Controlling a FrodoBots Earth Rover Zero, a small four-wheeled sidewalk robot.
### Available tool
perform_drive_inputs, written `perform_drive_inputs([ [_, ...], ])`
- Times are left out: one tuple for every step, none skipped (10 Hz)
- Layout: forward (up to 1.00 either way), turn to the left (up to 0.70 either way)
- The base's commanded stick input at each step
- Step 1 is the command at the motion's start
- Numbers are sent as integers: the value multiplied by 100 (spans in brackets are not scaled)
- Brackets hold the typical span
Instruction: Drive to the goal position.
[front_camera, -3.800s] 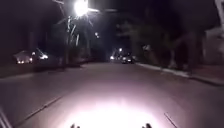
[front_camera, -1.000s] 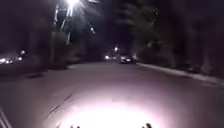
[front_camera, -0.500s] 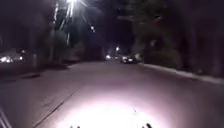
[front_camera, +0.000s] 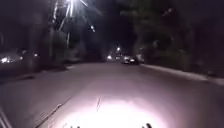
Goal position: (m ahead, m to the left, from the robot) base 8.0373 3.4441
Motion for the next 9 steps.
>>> perform_drive_inputs([
  [85,0],
  [85,0],
  [85,0],
  [85,0],
  [85,-19],
  [85,-30],
  [85,-33],
  [85,-34],
  [85,-23],
])
